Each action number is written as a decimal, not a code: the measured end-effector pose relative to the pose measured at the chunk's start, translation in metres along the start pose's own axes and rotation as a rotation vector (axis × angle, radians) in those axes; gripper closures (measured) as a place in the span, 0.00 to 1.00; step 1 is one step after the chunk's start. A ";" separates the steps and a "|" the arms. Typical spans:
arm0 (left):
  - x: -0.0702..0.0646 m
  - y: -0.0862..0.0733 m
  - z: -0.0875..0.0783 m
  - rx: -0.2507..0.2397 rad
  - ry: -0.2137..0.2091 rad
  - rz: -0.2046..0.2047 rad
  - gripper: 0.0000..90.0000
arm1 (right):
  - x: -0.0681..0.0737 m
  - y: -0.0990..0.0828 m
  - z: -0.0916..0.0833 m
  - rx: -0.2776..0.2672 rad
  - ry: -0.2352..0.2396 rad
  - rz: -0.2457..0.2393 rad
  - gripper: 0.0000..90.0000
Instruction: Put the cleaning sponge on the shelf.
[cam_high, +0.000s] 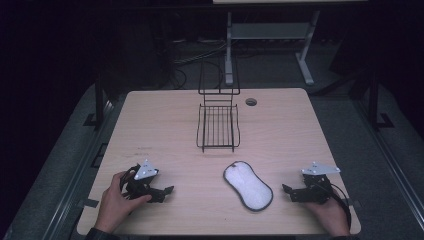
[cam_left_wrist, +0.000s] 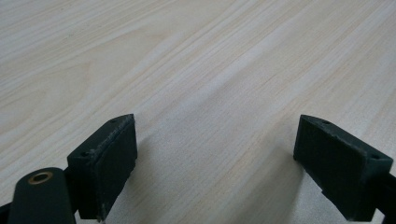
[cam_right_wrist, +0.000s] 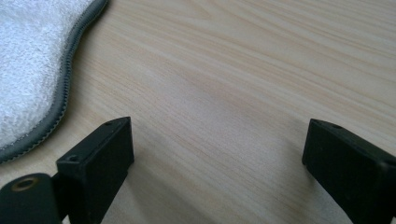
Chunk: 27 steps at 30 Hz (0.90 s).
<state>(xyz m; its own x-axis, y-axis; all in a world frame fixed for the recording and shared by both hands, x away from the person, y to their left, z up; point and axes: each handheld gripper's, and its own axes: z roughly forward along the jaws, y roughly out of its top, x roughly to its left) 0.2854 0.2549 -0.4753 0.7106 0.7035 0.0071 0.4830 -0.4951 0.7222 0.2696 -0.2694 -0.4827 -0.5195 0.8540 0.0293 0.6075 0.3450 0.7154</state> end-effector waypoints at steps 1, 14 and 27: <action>0.000 0.000 0.000 0.000 0.000 0.000 0.14 | 0.000 0.000 0.000 -0.001 -0.001 0.000 0.09; 0.000 0.000 0.000 -0.001 0.002 -0.002 0.14 | 0.011 0.011 -0.015 0.018 0.100 -0.015 0.70; 0.000 0.001 0.001 -0.003 0.006 -0.007 0.14 | 0.048 0.025 -0.013 0.013 0.264 -0.115 0.99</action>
<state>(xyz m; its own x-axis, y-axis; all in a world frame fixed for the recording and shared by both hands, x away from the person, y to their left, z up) 0.2863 0.2538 -0.4755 0.7040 0.7102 0.0059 0.4866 -0.4884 0.7244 0.2518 -0.2252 -0.4541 -0.7229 0.6785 0.1310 0.5428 0.4401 0.7153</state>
